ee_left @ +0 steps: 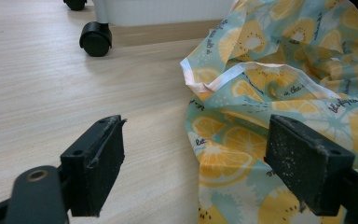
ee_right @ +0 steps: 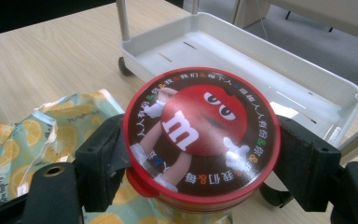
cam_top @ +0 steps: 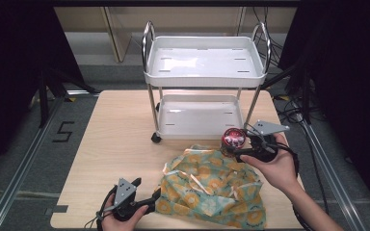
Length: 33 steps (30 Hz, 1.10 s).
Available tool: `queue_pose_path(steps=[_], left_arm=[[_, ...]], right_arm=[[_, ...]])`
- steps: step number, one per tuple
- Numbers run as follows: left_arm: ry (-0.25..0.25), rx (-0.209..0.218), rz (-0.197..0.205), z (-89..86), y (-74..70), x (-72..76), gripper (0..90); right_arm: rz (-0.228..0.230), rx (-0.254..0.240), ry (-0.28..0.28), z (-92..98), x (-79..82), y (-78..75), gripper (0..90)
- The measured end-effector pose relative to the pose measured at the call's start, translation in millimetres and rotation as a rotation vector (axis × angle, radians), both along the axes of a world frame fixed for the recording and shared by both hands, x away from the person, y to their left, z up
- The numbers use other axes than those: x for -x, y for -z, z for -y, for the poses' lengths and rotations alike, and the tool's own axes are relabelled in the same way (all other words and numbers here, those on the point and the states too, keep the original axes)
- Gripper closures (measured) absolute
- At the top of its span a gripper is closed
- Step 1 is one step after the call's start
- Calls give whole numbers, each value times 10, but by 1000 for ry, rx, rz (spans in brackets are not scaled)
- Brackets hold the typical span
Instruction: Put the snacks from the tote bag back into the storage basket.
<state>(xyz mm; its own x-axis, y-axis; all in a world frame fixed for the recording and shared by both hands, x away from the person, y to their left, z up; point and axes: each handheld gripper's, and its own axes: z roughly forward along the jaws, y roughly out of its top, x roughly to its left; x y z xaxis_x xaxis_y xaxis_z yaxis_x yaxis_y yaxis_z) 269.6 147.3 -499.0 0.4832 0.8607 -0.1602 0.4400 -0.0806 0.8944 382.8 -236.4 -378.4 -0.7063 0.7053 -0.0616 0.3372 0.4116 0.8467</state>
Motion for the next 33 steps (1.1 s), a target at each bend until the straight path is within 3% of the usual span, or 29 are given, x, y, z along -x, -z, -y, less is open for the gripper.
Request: queue_pose_path(steps=[6, 8, 12, 15, 23, 24, 26, 27, 30, 33], left_arm=[[-3, -3, 2, 1, -3, 4, 194], [-3, -4, 3, 1, -4, 4, 193], [0, 0, 0, 1, 0, 0, 193], [-3, 5, 3, 7, -1, 3, 194], [-1, 8, 3, 8, 0, 1, 194], [-2, -4, 1, 0, -3, 4, 194], [-3, -3, 1, 1, -3, 3, 193], [-3, -3, 2, 1, -3, 3, 194], [-3, -3, 2, 0, -2, 2, 193], [-4, -3, 2, -1, -2, 3, 194]], right_arm=[[-26, 5, 13, 9, -21, -27, 262], [-1, 8, 3, 16, -45, -23, 262], [-26, 12, 13, 24, -46, -39, 262], [2, 14, 24, 26, -75, -42, 262], [-6, 38, 16, 57, -141, -48, 262], [-15, 21, 40, 43, -138, -39, 262], [4, 26, 33, 50, -158, -32, 262], [-20, 24, 40, 52, -155, -40, 262], [-3, 34, 38, 70, -195, -34, 262], [-36, 28, 45, 73, -196, -33, 262]])
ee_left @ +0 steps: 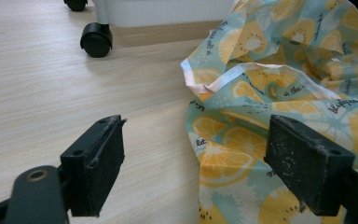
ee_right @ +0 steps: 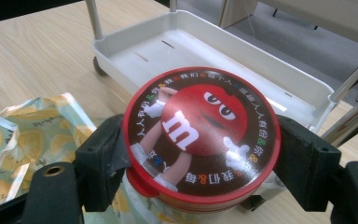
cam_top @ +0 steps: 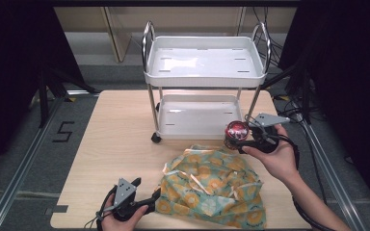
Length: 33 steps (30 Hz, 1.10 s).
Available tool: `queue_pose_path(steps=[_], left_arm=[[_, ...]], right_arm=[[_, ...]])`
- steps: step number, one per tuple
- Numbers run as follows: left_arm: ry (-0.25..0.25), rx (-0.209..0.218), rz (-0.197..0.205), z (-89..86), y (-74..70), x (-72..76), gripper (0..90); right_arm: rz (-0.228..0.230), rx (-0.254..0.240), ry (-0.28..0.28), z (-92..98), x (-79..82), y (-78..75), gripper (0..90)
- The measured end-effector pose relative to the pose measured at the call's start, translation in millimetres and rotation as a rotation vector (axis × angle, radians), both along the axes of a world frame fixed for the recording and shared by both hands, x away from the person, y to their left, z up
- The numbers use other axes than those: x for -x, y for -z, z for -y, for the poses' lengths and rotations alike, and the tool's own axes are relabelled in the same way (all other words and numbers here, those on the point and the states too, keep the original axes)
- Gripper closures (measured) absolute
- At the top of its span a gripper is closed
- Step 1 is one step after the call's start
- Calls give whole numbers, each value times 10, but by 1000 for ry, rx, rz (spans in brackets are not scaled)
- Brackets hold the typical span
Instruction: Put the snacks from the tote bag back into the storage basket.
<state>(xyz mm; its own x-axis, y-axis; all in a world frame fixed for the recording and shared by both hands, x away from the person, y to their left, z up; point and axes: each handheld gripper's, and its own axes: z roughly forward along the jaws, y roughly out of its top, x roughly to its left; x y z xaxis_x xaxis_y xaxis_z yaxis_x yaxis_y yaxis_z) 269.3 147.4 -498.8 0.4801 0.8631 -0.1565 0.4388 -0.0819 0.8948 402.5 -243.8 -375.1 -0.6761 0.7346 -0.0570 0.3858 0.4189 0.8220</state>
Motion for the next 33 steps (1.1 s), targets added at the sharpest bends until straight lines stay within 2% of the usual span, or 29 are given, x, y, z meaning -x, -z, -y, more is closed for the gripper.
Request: queue_pose_path(steps=[4, 6, 9, 11, 12, 15, 16, 20, 23, 24, 27, 29, 31, 33], left_arm=[[0, 6, 2, 8, 1, 1, 194], [5, 4, 1, 2, 2, -2, 194], [3, 3, 0, 1, 2, -2, 194], [1, 0, 0, 2, 0, 1, 193], [5, 3, 1, 2, 2, -2, 194], [3, 4, -1, 1, 3, -2, 193], [3, 5, -1, 3, 4, -3, 193], [4, 19, 3, 15, 9, -6, 193], [7, 1, -2, 1, 3, -3, 193], [6, 6, 1, 4, 7, -6, 193], [6, 12, 1, 10, 8, -7, 193], [4, 19, 2, 15, 9, -7, 193], [8, 6, 0, 3, 7, -6, 193], [7, 7, -1, 3, 7, -6, 193]], right_arm=[[0, 0, 3, 7, -21, 12, 262], [18, 6, 2, 11, -34, 24, 262], [8, -1, 9, 7, -42, 29, 262], [41, 12, -2, 26, -78, 32, 262], [11, 6, 7, 17, -61, 33, 262], [27, -1, 14, 16, -83, 42, 262], [0, 5, 8, 20, -78, 39, 262], [10, 3, 14, 11, -95, 41, 262], [7, 0, 19, -3, -103, 34, 262], [19, 9, 10, 3, -121, 29, 262], [-1, 6, 19, -5, -124, 22, 262], [22, 6, 19, -1, -148, 29, 262], [5, 0, 30, -8, -149, 32, 262], [19, -2, 30, -6, -164, 40, 262]])
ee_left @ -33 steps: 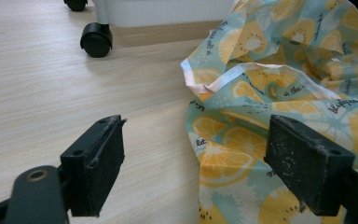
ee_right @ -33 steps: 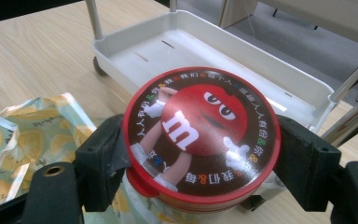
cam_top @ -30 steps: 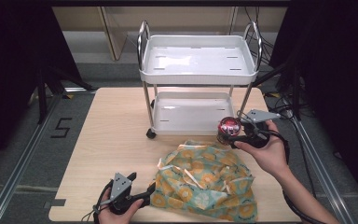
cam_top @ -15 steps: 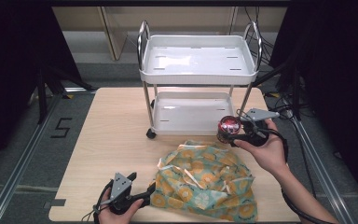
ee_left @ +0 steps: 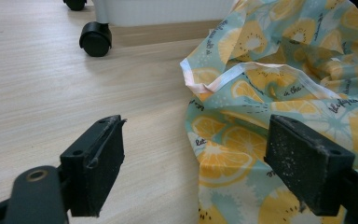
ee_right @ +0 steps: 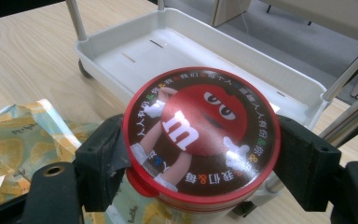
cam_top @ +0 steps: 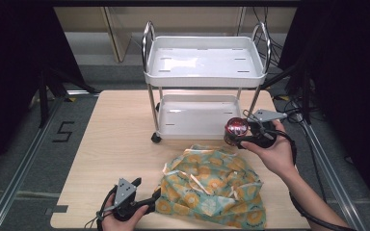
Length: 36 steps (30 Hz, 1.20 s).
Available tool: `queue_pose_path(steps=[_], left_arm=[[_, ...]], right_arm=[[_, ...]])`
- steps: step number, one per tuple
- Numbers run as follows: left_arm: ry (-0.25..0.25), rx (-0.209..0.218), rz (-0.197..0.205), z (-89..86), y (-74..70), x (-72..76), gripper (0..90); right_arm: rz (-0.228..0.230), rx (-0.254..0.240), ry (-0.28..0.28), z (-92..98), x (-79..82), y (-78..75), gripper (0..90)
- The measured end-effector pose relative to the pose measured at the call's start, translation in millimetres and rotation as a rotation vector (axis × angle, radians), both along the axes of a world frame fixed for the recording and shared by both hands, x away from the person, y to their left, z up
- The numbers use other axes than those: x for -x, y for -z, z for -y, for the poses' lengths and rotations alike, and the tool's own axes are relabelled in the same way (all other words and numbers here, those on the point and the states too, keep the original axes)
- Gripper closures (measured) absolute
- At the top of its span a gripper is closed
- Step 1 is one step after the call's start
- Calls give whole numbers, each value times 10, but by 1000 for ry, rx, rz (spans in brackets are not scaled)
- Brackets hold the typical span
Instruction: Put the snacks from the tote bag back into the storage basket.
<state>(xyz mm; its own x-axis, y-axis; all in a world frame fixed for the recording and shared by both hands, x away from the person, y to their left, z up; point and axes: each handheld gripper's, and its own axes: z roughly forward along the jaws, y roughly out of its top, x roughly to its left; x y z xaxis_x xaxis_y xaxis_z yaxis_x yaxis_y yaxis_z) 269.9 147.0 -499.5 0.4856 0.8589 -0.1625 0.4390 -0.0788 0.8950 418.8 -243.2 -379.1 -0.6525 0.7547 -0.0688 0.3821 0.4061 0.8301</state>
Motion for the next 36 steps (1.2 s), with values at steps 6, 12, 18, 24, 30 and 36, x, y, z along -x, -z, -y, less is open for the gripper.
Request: queue_pose_path(steps=[6, 12, 18, 24, 30, 36], left_arm=[[-5, -4, -1, 5, -2, 2, 192], [-2, 0, -2, -3, -2, 2, 192], [1, -2, -1, 0, -3, 2, 191], [1, -1, -1, -1, -3, 1, 192], [3, 7, 2, 7, -3, -1, 192], [2, 0, 1, -2, -5, 1, 191]], right_arm=[[1, 14, -13, 15, -40, 3, 262], [-21, 0, 8, -3, -48, 22, 262], [-23, 8, 3, 2, -72, 34, 262], [-26, -10, 14, 21, -93, 35, 262], [-18, -19, 14, 29, -116, 62, 262], [-15, -26, 22, 15, -138, 77, 262]])
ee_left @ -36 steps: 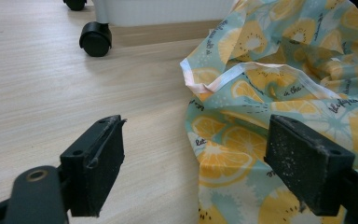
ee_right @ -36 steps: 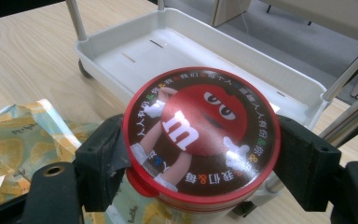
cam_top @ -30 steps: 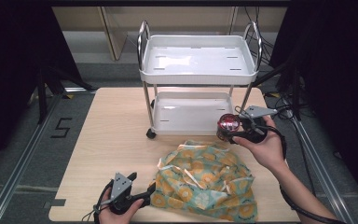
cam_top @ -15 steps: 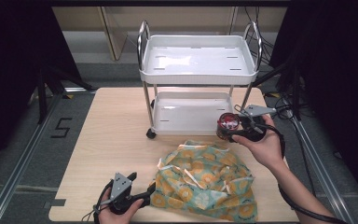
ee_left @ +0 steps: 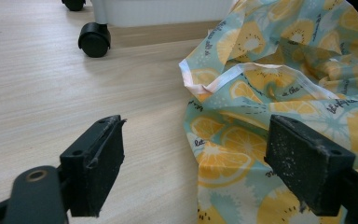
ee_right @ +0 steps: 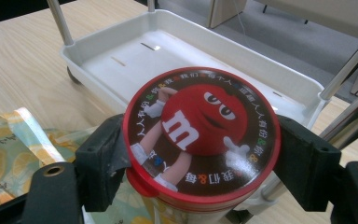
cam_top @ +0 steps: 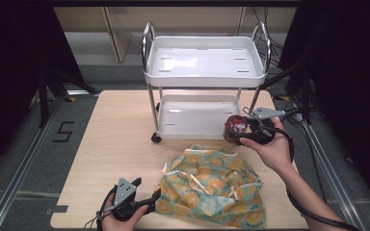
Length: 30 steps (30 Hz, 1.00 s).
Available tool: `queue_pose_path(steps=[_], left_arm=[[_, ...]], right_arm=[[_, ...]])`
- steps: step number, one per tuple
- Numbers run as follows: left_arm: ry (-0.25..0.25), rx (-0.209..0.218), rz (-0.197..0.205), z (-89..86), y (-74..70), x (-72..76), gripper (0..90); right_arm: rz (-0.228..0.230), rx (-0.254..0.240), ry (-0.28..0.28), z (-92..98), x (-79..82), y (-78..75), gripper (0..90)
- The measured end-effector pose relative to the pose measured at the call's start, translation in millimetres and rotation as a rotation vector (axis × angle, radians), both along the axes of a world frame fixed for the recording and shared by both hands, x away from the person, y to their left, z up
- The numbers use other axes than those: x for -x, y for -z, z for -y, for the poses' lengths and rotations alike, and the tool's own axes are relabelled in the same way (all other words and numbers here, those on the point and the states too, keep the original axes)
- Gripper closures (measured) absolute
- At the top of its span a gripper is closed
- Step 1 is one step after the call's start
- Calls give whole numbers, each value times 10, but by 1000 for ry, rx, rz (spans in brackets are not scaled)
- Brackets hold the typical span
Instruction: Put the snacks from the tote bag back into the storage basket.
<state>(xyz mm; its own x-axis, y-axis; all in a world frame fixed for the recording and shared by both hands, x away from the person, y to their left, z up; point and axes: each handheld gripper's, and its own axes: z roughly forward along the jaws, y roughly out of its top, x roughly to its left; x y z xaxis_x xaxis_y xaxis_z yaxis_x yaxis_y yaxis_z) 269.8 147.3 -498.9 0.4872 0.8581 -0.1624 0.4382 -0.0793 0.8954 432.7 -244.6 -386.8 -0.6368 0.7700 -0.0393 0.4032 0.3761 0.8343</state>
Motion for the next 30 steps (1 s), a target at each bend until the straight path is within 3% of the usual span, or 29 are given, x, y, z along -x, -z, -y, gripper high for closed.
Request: queue_pose_path(steps=[2, 9, 19, 30], left_arm=[[0, 0, 0, 0, 0, 0, 191], [0, 12, 2, 11, 2, -1, 191], [0, -6, 1, -1, -4, 5, 191], [-2, 9, 3, 12, -1, 4, 191]], right_arm=[[17, 13, -5, 7, -17, 5, 262], [-13, 14, 1, -3, -19, 11, 262], [11, 33, -15, -3, -56, 17, 262], [-5, 14, 2, -16, -60, 16, 262]])
